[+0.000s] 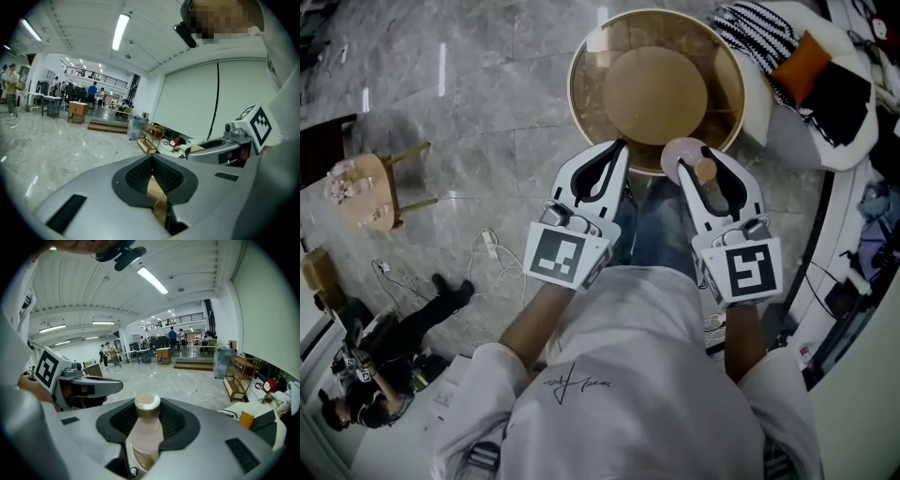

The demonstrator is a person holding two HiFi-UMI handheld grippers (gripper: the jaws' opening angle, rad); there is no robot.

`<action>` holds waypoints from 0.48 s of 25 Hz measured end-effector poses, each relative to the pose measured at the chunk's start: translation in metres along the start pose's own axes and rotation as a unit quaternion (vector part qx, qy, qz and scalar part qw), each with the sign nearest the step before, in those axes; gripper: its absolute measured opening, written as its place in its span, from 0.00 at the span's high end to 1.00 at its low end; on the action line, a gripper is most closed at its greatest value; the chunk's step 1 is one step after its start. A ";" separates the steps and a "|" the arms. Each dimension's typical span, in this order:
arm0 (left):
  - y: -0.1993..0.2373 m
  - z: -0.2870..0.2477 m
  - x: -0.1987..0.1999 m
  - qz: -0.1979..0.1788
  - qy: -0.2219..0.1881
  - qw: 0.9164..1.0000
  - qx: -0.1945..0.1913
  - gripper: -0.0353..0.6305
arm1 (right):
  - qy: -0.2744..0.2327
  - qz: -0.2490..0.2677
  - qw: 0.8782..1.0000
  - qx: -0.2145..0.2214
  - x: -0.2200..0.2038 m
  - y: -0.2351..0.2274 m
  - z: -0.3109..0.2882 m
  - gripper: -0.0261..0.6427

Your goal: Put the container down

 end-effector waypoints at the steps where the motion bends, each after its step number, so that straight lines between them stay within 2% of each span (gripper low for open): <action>1: 0.001 -0.003 -0.002 -0.001 0.003 1.000 0.002 0.92 | 0.002 -0.001 1.000 0.002 -0.002 -0.002 -0.003 0.75; 12: 0.014 -0.033 -0.022 0.015 0.020 1.000 0.017 0.92 | 0.016 -0.002 1.000 0.012 -0.015 -0.024 -0.036 0.75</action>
Point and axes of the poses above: the fingertips, and each gripper's own axes: z backward along the fingers, y to its left, x out of its top, the point moved 4 cm from there along z, backward along the fingers, and after that the axes turned 2 degrees about y, right-handed, at the moved point
